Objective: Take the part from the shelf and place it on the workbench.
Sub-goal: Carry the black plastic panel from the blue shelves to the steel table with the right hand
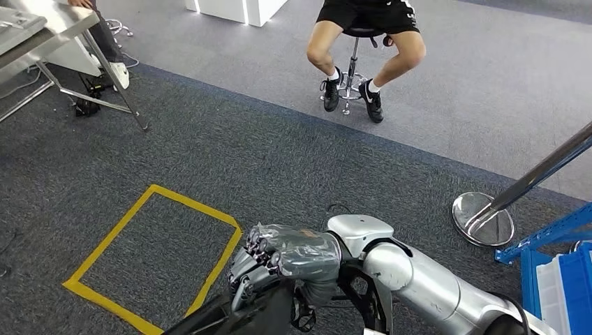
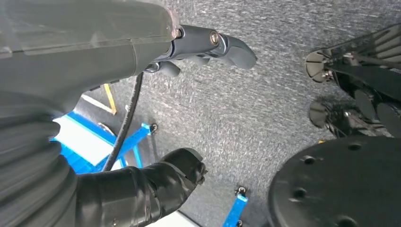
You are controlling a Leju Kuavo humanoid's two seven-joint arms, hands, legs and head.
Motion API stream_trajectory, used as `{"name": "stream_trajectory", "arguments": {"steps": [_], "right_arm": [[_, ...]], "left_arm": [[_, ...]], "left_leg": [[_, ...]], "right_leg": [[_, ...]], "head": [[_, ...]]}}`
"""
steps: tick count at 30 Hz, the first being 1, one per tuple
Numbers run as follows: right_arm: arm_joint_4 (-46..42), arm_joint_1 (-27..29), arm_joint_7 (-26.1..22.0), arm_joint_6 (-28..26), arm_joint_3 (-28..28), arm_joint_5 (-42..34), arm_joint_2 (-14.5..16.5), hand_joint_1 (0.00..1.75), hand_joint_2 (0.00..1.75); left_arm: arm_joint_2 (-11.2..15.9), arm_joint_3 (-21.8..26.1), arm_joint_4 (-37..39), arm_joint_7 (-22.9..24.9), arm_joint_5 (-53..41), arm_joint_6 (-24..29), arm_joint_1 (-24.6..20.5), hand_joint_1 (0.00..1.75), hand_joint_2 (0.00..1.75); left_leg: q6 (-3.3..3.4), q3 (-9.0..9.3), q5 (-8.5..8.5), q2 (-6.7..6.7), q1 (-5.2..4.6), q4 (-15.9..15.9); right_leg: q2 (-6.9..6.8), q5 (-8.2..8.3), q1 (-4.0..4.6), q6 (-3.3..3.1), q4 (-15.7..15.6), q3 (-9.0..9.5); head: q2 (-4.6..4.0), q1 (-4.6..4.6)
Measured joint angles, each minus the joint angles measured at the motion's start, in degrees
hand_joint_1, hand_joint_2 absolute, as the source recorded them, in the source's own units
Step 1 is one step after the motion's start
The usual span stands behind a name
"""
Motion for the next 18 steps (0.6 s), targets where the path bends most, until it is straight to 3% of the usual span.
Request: {"name": "stream_trajectory", "arguments": {"steps": [2, 3, 4, 6, 7, 9, 10, 11, 12, 14, 16, 18], "right_arm": [[0.1, 0.18, 0.0, 0.01, 0.0, 0.0, -0.05, 1.75, 1.75], [0.19, 0.27, 0.0, 0.01, 0.0, 0.01, -0.09, 1.75, 1.75], [0.26, 0.3, 0.0, 0.01, 0.0, 0.01, -0.12, 1.75, 1.75], [0.36, 0.25, 0.0, 0.01, 0.0, 0.01, -0.15, 1.75, 1.75], [0.44, 0.23, 0.0, 0.01, 0.0, 0.01, -0.16, 1.75, 1.75], [0.6, 0.2, 0.0, 0.0, -0.01, 0.01, -0.2, 1.75, 1.75], [0.69, 0.17, 0.0, -0.01, -0.02, 0.02, -0.22, 1.75, 1.75], [0.74, 0.08, 0.0, -0.01, -0.02, 0.02, -0.23, 1.75, 1.75], [0.79, -0.05, 0.0, -0.01, -0.03, 0.03, -0.21, 1.75, 1.75], [0.83, -0.28, 0.0, 0.0, -0.03, 0.01, -0.15, 1.75, 1.75], [0.89, -0.34, 0.0, 0.01, -0.04, 0.0, -0.13, 1.75, 1.75], [1.09, -0.32, 0.0, 0.01, -0.04, 0.01, -0.14, 1.75, 1.75]], "left_arm": [[-0.01, 0.0, 0.0, 0.0, 0.0, 0.01, -0.29, 0.0, 1.75], [-0.02, 0.01, 0.0, 0.0, 0.0, 0.0, -0.37, 0.0, 1.75], [-0.02, 0.01, 0.0, 0.01, 0.0, -0.01, -0.41, 0.0, 1.75], [-0.03, 0.01, 0.0, 0.02, -0.01, -0.03, -0.4, 0.0, 1.75], [-0.02, 0.01, 0.0, 0.03, -0.02, -0.03, -0.39, 0.0, 1.75], [0.04, 0.0, 0.0, 0.04, -0.02, -0.07, -0.51, 0.0, 1.75], [0.06, 0.01, 0.0, 0.04, -0.02, -0.09, -0.5, 0.0, 1.75], [0.07, 0.01, 0.0, 0.04, -0.03, -0.11, -0.43, 0.0, 1.75], [0.07, 0.01, 0.0, 0.04, -0.03, -0.14, -0.28, 0.0, 1.75], [0.05, 0.01, 0.0, 0.07, -0.05, -0.15, -0.06, 0.0, 1.75], [0.06, -0.01, 0.0, 0.12, -0.08, -0.15, -0.17, 0.0, 1.75], [0.04, -0.01, 0.0, 0.16, -0.08, -0.15, -0.27, 0.0, 1.75]], "left_leg": [[0.34, 0.0, 0.05, -1.51, 0.06, 0.03], [0.33, 0.0, -0.01, -2.4, 0.1, 0.15], [0.26, 0.03, -0.14, -3.31, 0.17, 0.34], [-0.12, 0.07, -0.68, -5.11, 0.42, 1.12], [-0.44, -0.12, -1.07, -5.93, 0.49, 1.69], [-1.14, -0.85, -1.8, -7.43, 0.62, 2.66], [-1.56, -1.22, -2.03, -8.14, 0.72, 2.76], [-1.91, -1.4, -2.23, -8.87, 0.88, 2.62], [-2.22, -1.37, -2.31, -8.93, 1.02, 2.59], [-2.69, -2.12, -2.93, -6.26, 0.97, 4.53], [-2.99, -5.6, -4.63, -2.44, 0.91, 10.57], [-3.02, -10.37, -5.64, -1.28, 0.96, 16.75]], "right_leg": [[1.84, -2.96, -0.07, 0.13, 7.41, -4.07], [2.01, -3.19, -0.1, 0.26, 9.67, -5.52], [2.07, -2.24, -0.17, 0.38, 9.87, -6.02], [2.97, 2.17, -0.55, 0.65, 4.18, -4.06], [4.39, 3.73, -0.82, 0.78, 0.69, -2.66], [6.76, 4.66, -1.14, 0.74, -3.41, -1.05], [7.06, 4.1, -1.0, 0.45, -3.68, -0.91], [6.46, 3.95, -0.89, 0.06, -3.89, -0.72], [5.7, 3.83, -0.82, -0.39, -4.21, -0.36], [4.17, 3.42, -0.86, -1.21, -5.01, 0.91], [2.53, 2.66, -0.64, -1.63, -5.59, 2.36], [0.69, 1.57, -0.25, -1.72, -5.73, 3.69]], "head": [[0.0, 0.01], [0.0, 0.01], [0.0, 0.01], [0.0, 0.01], [0.0, 0.02], [0.01, -0.01], [0.01, -0.03], [0.01, -0.03], [0.0, -0.02], [0.0, -0.07], [0.0, -0.14], [0.0, -0.14]]}}
